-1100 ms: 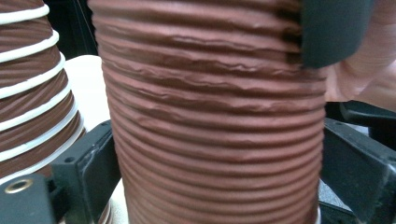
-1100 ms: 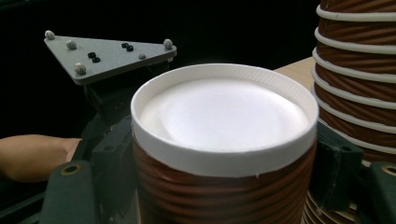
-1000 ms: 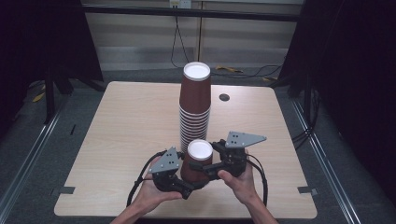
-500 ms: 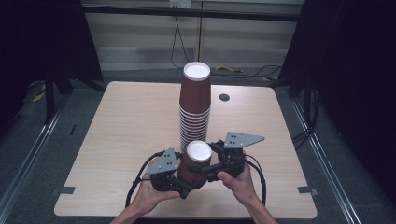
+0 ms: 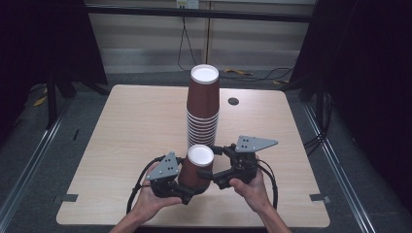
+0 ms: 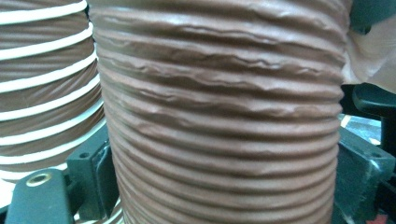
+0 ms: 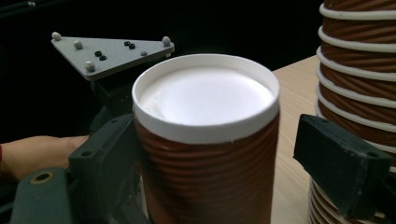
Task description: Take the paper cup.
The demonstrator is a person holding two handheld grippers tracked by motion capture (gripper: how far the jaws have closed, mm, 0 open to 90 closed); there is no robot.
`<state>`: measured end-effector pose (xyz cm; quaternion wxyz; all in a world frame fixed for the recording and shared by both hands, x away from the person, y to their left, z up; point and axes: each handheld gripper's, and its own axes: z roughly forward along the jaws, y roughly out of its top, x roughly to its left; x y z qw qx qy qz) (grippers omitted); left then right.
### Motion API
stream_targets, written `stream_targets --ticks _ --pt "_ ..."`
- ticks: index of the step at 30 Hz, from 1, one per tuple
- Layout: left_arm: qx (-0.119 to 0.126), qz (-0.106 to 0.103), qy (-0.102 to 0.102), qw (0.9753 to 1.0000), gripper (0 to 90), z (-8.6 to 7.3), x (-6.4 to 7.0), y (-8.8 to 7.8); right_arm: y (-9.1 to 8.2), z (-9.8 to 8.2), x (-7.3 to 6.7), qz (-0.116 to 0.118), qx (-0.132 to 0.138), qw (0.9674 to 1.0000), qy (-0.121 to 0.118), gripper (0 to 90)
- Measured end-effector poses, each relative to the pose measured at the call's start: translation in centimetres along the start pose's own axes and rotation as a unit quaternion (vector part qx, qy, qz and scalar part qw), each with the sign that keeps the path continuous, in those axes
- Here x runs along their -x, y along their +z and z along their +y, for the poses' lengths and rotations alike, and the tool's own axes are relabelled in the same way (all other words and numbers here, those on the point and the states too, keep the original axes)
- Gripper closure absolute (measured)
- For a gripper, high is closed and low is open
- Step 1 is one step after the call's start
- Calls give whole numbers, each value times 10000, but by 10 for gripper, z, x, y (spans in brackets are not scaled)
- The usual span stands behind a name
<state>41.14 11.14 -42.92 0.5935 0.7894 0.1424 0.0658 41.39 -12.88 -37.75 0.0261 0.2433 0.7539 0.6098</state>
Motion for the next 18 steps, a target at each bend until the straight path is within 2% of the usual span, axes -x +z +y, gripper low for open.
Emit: stream_targets --ticks 5,10,18 --pt "-97 -55 -78 9999 130 0 -4 -2 -6 0 3 -93 2 10000 35 135" --pt "-350 -218 -123 9991 131 3 -7 -4 -13 0 4 -169 -90 9998 56 137" --pt "-716 -275 -81 9970 131 5 -10 -4 -26 -4 9 -180 -45 9998 90 141"
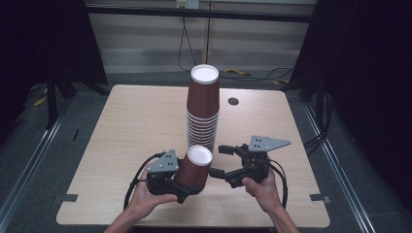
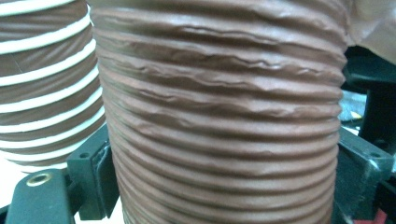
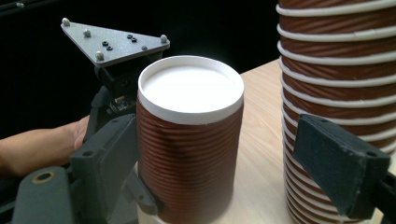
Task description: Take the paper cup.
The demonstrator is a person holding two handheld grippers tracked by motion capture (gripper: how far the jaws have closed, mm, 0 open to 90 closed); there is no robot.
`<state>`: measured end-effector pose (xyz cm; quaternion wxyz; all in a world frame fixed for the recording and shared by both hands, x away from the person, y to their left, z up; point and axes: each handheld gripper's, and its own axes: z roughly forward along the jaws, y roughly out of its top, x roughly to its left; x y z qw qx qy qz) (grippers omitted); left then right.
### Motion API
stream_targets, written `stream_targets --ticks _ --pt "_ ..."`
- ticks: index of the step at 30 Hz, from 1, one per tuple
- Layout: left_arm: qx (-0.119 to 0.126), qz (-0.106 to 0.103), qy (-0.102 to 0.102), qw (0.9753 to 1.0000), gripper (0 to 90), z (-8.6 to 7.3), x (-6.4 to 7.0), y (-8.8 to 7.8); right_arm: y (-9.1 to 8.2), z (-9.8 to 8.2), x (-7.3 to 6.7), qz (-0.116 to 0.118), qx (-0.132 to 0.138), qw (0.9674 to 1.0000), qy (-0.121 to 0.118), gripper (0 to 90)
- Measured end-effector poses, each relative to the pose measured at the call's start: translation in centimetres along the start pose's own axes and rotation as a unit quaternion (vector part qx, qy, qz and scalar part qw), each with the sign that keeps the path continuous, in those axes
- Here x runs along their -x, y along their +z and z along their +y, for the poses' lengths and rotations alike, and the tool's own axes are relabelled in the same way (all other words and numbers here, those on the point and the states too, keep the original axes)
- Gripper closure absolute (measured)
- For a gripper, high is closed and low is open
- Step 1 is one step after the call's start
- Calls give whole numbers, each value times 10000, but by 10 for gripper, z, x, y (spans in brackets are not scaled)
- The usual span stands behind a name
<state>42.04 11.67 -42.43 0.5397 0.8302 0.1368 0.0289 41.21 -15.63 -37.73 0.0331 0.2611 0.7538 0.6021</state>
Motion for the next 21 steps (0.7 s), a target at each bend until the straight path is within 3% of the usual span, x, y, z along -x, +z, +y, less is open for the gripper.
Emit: stream_targets --ticks 12,16,21 --pt "-538 -105 208 9983 131 6 1 2 -11 -4 4 -62 -372 9993 -76 136" --pt "-674 -103 128 9976 131 7 0 4 -12 -6 7 -78 -561 9984 -79 135" --pt "-1057 -53 365 9937 131 9 1 5 -13 -9 8 -104 -744 9971 -142 134"
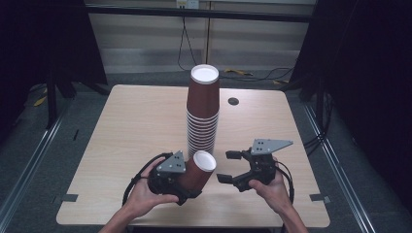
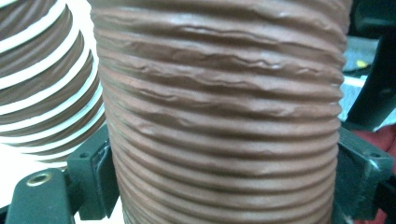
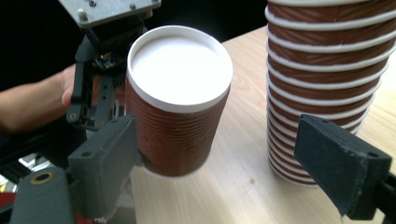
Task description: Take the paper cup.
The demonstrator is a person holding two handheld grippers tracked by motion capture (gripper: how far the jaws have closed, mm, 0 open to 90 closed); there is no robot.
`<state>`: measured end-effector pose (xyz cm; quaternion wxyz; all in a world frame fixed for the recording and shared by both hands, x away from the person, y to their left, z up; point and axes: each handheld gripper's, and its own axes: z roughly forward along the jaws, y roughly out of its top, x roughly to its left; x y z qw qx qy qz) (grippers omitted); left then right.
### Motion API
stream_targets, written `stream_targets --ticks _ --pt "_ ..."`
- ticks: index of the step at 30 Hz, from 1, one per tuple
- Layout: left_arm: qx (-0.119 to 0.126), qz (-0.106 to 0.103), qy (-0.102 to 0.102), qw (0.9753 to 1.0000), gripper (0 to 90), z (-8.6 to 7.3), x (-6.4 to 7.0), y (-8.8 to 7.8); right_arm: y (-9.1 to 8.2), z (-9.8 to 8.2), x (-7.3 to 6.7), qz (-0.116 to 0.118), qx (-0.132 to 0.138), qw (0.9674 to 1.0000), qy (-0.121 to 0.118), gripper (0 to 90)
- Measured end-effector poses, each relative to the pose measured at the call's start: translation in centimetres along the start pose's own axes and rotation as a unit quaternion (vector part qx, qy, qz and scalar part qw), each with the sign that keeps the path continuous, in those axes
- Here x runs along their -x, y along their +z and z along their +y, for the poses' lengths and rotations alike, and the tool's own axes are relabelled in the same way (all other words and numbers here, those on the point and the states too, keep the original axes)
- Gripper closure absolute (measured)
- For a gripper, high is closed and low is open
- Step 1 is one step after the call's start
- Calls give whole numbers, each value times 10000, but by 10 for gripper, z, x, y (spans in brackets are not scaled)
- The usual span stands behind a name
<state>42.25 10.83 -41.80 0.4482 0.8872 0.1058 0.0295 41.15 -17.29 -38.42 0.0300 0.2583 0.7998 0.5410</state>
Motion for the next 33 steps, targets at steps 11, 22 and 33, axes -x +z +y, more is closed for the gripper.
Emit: stream_targets --ticks 11,22,33 --pt "-380 -53 -9 9993 130 0 -1 1 6 -2 0 14 -450 9989 -140 135" --pt "-723 -21 70 9974 131 2 -3 4 16 -5 -2 93 -1103 9931 -398 137" --pt "-1045 -222 135 9942 131 7 0 12 20 -7 -2 59 -1599 9854 -580 137"
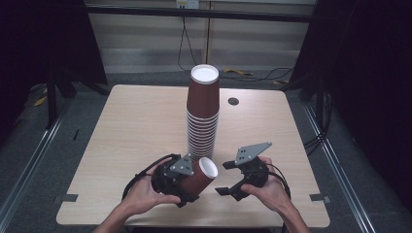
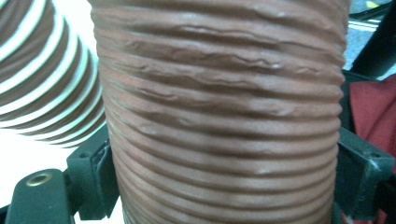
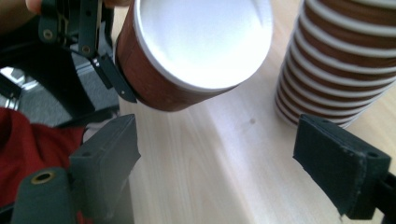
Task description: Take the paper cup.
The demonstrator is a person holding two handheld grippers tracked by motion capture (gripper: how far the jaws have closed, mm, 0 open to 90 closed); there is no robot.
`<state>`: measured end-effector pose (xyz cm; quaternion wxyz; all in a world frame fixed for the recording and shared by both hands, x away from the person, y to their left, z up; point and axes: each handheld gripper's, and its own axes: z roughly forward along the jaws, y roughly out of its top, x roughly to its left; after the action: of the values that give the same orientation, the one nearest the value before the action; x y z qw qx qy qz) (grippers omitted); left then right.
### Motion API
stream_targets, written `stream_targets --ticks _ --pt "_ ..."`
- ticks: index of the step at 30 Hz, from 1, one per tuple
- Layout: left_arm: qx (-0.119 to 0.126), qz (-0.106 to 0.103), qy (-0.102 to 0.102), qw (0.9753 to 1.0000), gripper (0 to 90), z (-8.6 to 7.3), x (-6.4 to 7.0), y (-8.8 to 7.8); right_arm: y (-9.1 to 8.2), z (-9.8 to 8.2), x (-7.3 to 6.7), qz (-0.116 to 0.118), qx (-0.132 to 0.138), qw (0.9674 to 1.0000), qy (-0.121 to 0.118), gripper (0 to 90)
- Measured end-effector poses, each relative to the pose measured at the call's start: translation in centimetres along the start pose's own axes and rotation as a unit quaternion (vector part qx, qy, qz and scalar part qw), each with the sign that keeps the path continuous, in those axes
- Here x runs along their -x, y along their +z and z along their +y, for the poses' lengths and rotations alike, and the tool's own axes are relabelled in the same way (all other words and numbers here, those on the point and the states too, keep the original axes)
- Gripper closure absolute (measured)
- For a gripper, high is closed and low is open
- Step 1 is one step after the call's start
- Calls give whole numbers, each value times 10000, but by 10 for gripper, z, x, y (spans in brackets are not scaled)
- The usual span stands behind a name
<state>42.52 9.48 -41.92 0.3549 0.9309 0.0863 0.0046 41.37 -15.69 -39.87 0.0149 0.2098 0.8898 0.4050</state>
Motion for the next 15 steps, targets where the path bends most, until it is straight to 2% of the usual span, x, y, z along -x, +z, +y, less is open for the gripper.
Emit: stream_targets --ticks 7,9,15 --pt "-303 4 56 9995 132 2 1 6 2 -1 0 28 -231 9996 -139 142" --pt "-425 -7 63 9991 132 3 2 6 4 -2 -1 90 -277 9994 -163 144" --pt "-652 -26 176 9977 131 9 3 9 9 -1 -1 82 -506 9984 -237 155"
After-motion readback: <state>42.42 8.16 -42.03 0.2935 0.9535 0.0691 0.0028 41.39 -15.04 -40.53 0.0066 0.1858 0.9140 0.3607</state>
